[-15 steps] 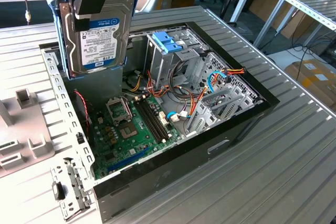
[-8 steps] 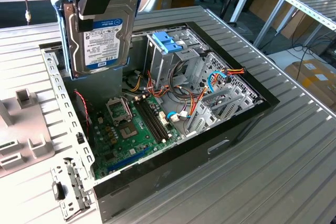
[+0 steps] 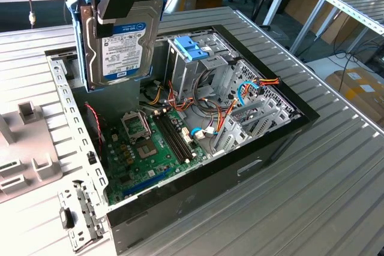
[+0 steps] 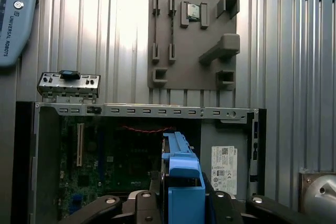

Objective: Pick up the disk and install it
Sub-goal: 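Pick up the disk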

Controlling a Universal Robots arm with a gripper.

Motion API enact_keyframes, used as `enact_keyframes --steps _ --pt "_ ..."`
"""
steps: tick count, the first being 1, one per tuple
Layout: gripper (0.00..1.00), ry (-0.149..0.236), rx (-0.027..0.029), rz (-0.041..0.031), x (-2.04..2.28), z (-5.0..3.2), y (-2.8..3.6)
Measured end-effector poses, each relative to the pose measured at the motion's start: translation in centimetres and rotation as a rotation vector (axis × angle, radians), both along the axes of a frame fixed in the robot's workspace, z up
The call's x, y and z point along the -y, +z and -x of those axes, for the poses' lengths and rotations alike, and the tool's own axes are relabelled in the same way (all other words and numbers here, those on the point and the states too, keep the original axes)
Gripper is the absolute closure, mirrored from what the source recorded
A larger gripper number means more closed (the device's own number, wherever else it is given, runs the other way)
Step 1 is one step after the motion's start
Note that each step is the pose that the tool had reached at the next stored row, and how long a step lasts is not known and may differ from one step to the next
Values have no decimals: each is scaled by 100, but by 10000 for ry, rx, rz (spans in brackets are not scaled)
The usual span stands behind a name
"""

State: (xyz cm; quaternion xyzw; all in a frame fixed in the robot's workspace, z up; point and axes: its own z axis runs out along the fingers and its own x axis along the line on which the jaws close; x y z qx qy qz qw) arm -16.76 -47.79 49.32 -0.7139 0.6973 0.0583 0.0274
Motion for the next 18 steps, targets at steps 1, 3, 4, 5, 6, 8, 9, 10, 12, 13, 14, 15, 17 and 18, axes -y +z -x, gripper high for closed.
enact_keyframes --steps 1,3,4,5,6,8,9,10,12,13,14,15,17,18 --pt "63 0 0 0 5 -3 -1" --pt "63 -1 0 0 23 -14 -2" --pt "63 -1 1 0 34 -18 -3" --pt "63 -1 1 -1 39 -20 -3" --pt "63 -1 0 -1 45 -22 -3" --pt "63 0 1 -1 66 -28 -4" --pt "63 -1 1 -1 80 -32 -5" --pt "63 -1 0 0 89 -35 -5" --pt "63 -1 0 -1 107 -40 -5" --pt "63 -1 0 0 111 -41 -6" --pt "63 -1 0 0 127 -47 -6" --pt "63 -1 0 0 133 -50 -6" --pt "63 0 0 0 145 -55 -7" --pt "63 -1 0 -1 150 -58 -7"
